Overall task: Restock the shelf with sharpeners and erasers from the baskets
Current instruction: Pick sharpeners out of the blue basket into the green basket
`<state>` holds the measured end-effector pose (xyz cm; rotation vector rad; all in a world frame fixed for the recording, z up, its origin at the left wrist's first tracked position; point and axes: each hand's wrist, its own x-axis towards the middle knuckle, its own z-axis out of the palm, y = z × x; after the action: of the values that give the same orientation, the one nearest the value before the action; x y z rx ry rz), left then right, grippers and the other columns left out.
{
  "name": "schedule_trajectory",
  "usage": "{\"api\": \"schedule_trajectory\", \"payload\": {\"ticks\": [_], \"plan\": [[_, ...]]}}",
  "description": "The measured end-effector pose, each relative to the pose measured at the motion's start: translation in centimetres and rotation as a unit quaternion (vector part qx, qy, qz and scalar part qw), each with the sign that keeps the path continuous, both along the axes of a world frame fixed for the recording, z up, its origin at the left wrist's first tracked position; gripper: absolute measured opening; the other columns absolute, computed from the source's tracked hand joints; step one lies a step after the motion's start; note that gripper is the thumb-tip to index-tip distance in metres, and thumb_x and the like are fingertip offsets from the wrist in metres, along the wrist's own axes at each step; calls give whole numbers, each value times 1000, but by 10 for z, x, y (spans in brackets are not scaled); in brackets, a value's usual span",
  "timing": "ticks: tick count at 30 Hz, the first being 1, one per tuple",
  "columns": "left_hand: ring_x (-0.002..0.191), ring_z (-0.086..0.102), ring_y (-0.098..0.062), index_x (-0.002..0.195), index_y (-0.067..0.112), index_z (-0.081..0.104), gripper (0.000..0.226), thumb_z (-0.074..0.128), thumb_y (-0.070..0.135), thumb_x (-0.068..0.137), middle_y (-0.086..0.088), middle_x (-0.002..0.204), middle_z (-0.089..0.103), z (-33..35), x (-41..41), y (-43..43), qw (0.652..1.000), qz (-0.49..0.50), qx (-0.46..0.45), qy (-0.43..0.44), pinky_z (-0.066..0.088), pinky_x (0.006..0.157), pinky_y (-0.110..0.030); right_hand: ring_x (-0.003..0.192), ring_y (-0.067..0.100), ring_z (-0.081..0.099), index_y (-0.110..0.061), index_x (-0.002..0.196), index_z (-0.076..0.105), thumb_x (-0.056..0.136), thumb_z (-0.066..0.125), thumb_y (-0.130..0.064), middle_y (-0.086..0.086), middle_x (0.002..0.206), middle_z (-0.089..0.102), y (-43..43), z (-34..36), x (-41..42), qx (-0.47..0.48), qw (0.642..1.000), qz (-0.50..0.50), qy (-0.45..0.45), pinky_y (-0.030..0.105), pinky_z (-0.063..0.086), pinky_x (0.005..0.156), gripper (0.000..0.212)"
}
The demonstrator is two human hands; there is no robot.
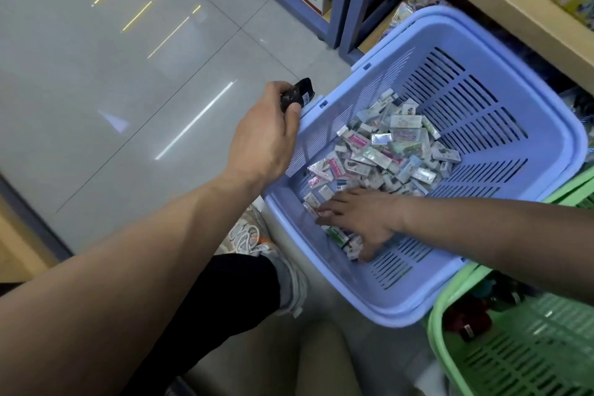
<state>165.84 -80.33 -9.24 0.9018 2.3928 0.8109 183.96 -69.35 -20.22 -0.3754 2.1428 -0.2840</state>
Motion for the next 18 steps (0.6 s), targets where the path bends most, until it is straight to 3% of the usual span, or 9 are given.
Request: {"api": "schedule_trajectory", "payload": {"ticks": [3, 7, 10, 14, 18], "plan": [[96, 57, -32, 135, 18, 45, 32, 41, 33, 107, -8, 116, 66, -3, 0, 0, 1000, 7, -1, 2, 36, 76, -34, 154, 31, 4, -31, 159, -7, 74, 58, -80, 4, 169, -2, 1, -16, 4, 14, 998, 52, 21, 54, 4, 123, 118], [98, 58, -33, 135, 18, 45, 33, 41, 34, 107, -8, 116, 66, -4, -1, 0, 1000, 12, -7, 3, 35, 75, -33, 146, 32, 27, -35, 159, 5, 79, 59, -76, 5, 163, 24, 19, -20, -7, 30, 992, 74, 98, 51, 22, 119, 105], [96, 57, -32, 136, 18, 45, 33, 41, 34, 107, -7, 112, 65, -4, -1, 1, 1000, 11, -9, 3, 36, 75, -34, 144, 27, 34, -38, 154, 23, 81, 55, -75, -1, 158, 34, 40, -10, -16, 47, 993, -43, 104, 48, 26, 119, 88], [94, 56, -31, 135, 16, 46, 33, 41, 32, 107, -3, 106, 62, -2, 0, 1, 1000, 11, -6, 1, 33, 74, -33, 133, 25, 52, -31, 144, 44, 90, 68, -45, 2, 147, 52, 72, 2, -28, 101, 974, -131, 156, 46, 46, 108, 61], [91, 54, -27, 135, 15, 45, 33, 40, 32, 108, -7, 112, 65, -1, 0, 1, 1000, 3, -9, 9, 35, 75, -33, 127, 27, 54, -32, 145, 43, 89, 69, -34, 5, 143, 52, 67, 9, -21, 94, 961, -225, 135, 46, 46, 104, 62]]}}
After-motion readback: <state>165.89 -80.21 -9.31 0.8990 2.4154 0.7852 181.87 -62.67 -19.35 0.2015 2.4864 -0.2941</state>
